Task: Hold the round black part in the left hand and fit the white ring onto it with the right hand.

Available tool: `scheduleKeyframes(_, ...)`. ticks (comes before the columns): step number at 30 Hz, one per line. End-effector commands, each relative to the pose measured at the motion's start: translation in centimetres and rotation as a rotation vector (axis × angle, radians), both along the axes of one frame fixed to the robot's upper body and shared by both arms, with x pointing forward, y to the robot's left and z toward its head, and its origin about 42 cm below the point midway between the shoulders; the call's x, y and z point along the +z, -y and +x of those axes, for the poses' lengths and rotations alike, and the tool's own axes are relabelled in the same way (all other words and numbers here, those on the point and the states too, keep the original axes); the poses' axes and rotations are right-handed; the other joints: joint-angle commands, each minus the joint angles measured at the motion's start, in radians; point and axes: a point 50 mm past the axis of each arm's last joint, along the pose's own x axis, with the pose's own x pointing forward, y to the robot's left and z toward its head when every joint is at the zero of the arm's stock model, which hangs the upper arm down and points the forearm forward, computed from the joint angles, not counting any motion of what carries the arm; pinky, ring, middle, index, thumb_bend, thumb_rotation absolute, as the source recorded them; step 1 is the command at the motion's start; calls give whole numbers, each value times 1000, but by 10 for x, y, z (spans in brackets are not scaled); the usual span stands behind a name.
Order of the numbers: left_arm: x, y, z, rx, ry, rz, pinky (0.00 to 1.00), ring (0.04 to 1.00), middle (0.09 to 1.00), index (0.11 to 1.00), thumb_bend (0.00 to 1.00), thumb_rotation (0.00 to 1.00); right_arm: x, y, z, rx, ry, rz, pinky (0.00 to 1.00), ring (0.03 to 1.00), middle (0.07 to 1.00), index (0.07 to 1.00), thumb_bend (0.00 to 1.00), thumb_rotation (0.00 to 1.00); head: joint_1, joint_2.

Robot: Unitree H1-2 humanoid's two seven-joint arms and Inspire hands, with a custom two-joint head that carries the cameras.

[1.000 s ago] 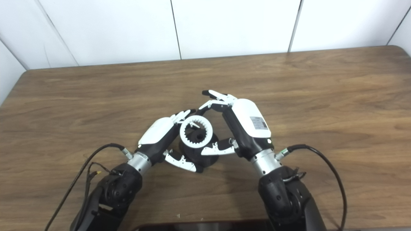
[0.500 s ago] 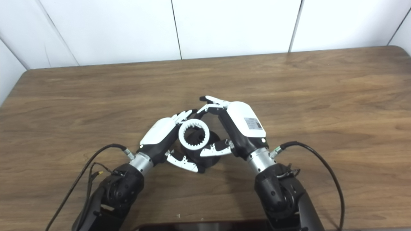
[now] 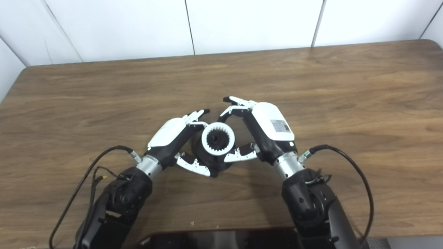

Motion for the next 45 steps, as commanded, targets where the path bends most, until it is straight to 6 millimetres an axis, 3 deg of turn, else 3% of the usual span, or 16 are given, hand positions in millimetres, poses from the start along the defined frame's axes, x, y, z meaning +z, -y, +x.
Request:
scheduleKeyframes(1, 20, -2, 7, -7, 68, -10, 1000, 1000, 1000, 616, 958, 302, 16, 3, -1, 1, 60, 9, 889, 851, 867, 496, 521, 159, 2, 3)
scheduleKeyframes(11, 24, -2, 7, -6, 74, -9, 1000, 1000, 1000, 612, 965, 306, 1, 3, -1, 0, 16, -11, 879, 845, 861, 495, 522, 159, 11, 10)
scheduleKeyframes(22, 22, 3, 6, -8, 71, -13, 1000, 1000, 1000, 612, 964, 300, -10, -9, 4, 32, 5, -9, 853, 839, 856, 496, 522, 158, 26, 14)
scheduleKeyframes(45, 21, 8, 5, -9, 65, -8, 1000, 1000, 1000, 611, 962, 294, 27, -24, 14, 71, 82, 0, 868, 851, 865, 496, 521, 160, 36, 18)
